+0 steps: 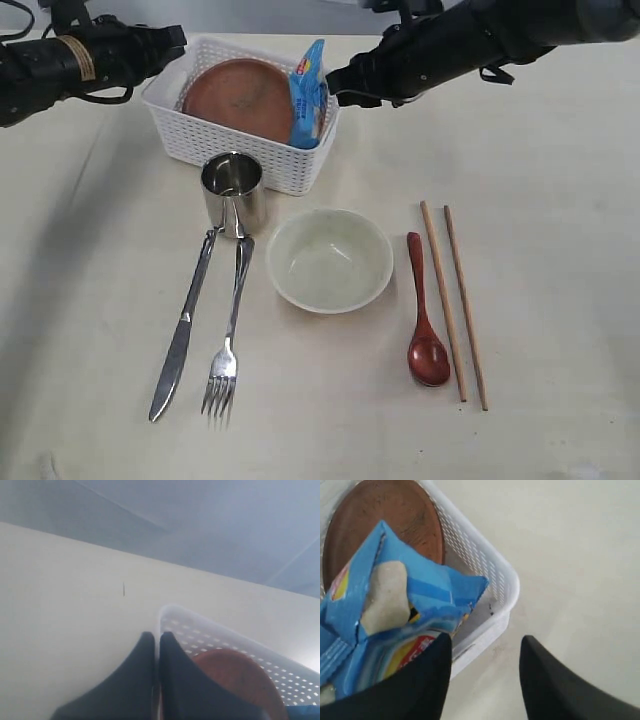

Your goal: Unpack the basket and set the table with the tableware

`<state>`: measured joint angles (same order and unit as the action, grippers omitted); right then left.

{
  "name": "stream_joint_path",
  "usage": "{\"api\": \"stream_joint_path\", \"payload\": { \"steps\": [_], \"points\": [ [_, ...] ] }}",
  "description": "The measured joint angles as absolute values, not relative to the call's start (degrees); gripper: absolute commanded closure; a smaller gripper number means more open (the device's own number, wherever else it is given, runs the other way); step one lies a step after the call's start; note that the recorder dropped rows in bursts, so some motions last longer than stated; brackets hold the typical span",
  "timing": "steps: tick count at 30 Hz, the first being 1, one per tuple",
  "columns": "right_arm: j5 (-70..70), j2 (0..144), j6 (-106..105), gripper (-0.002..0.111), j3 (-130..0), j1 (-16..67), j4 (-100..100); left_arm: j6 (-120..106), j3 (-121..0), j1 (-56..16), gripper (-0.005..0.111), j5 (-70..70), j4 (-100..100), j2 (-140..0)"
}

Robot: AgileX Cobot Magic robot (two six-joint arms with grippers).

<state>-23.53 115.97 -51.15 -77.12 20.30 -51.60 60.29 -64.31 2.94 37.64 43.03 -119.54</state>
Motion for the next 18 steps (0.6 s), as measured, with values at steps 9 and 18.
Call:
{"api": "stream_joint_path", "payload": {
  "steps": [9, 18],
  "points": [
    [-22.44, 117.71, -52.44, 0.066, -77.22, 20.3, -59.4, 59.36, -64.31, 2.69, 0.107, 37.64, 42.66, -119.54],
    [-21.71, 118.13, -52.8, 0.084, -78.21, 20.3, -63.83, 58.96, -64.31, 1.71, 0.107, 37.75, 42.43, -119.54]
  ]
}}
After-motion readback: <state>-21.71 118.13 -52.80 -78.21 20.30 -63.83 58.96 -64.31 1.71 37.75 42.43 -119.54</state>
